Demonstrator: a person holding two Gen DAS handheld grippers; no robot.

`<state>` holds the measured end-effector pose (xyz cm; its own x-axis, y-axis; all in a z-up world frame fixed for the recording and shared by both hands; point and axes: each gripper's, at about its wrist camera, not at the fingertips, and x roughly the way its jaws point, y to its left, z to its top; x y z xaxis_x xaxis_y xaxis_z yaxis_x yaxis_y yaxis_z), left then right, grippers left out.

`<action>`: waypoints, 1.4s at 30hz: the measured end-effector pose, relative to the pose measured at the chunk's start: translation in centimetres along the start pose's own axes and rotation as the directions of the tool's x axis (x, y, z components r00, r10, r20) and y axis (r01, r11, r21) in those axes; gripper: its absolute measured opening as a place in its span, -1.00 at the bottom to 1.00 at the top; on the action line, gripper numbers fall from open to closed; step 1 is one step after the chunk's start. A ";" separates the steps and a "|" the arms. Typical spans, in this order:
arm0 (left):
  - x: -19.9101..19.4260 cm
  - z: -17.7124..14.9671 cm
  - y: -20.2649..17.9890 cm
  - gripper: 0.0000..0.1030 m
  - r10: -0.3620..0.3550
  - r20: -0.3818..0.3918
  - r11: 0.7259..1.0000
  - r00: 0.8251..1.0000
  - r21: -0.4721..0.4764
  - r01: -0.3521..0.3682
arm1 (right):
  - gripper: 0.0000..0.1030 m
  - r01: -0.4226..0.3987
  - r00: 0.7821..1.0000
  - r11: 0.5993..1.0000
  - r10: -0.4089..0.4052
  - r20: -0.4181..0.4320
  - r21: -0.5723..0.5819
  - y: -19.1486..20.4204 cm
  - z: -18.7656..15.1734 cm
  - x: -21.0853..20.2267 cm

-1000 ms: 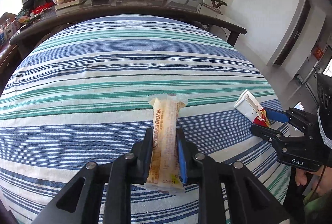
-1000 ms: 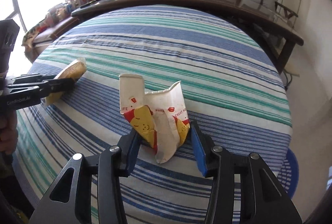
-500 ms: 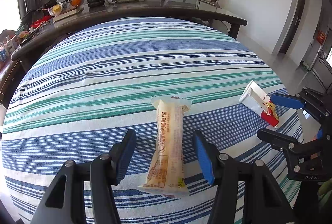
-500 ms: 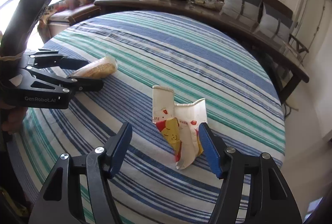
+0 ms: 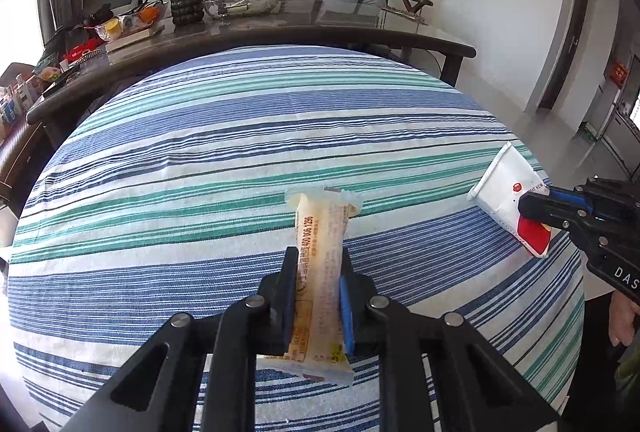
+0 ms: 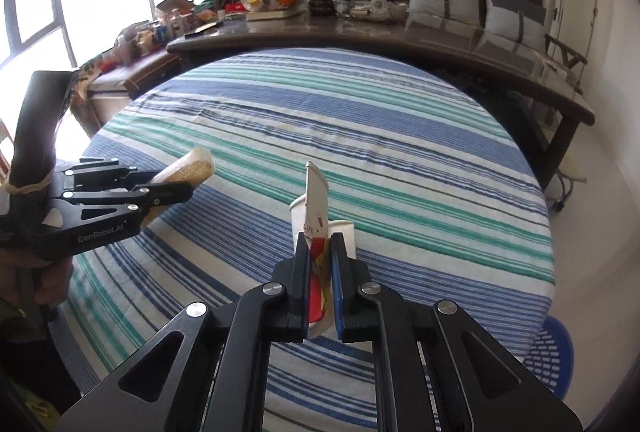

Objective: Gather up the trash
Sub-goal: 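Carry the bread wrapper and paper cup over the blue wastebasket with both tools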

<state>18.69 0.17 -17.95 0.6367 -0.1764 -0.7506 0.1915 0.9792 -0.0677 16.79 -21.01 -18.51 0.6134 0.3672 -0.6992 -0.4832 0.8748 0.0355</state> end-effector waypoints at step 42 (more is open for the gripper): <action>-3.3 1.8 -9.4 -0.66 -0.088 0.064 0.993 0.994 0.083 0.082 | -0.85 -0.029 0.996 0.979 0.011 0.088 0.200 -5.0 -2.0 -5.9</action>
<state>16.11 -8.58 -13.66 0.6639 -0.2677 -0.6983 0.3043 0.9496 -0.0747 14.27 -28.18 -16.01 0.6608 0.4033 -0.6330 -0.3659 0.9095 0.1974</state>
